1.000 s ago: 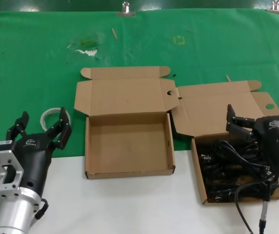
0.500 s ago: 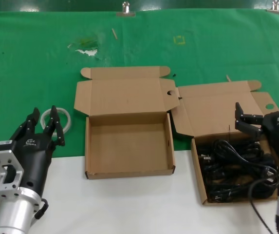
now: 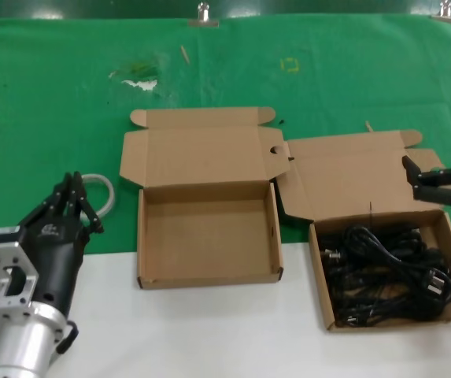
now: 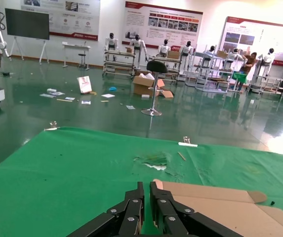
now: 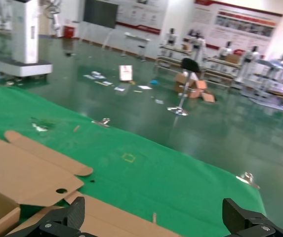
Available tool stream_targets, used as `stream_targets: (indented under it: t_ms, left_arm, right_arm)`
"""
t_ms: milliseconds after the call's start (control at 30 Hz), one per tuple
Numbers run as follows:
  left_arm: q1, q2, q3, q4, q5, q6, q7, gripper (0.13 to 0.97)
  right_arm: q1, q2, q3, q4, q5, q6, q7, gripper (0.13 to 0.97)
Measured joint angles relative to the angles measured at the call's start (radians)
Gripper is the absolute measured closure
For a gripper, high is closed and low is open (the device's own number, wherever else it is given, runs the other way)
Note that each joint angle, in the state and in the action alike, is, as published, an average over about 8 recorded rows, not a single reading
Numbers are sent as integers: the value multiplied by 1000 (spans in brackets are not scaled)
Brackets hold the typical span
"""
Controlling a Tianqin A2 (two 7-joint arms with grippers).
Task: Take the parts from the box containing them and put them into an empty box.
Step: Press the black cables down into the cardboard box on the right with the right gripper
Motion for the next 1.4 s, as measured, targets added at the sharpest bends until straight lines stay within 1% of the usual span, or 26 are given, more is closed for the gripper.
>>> stream_targets:
  t_ms: [67,133,367,467,567,767,867,1200,1300,1400]
  left_arm:
    - [0,0,0,0,0,0,0,919]
    - [0,0,0,0,0,0,0,922]
    - [0,0,0,0,0,0,0,941]
    - [0,0,0,0,0,0,0,941]
    - [0,0,0,0,0,0,0,941]
    - [0,0,0,0,0,0,0,941]
    - [0,0,0,0,0,0,0,941]
    - [0,0,0,0,0,0,0,941]
    - [0,0,0,0,0,0,0,941]
    - [0,0,0,0,0,0,0,941]
  right_arm:
    - [23,29,-1,-11,0,-51,4,129]
    - [49,49,3,-23,0,-106,-16,129]
    - [156,94,20,-73,8,-352,-199,129]
    - [216,121,0,-95,-5,-455,-223,129]
    - [278,154,-40,-111,-36,-546,-180,129]
    - [393,203,-132,-132,-125,-706,-30,129]
    - [432,213,-169,-137,-167,-769,25,129]
    - [477,206,-246,-142,-252,-913,167,129]
    - [486,194,-265,-153,-276,-940,206,129]
    - [496,176,-279,-176,-305,-949,218,129]
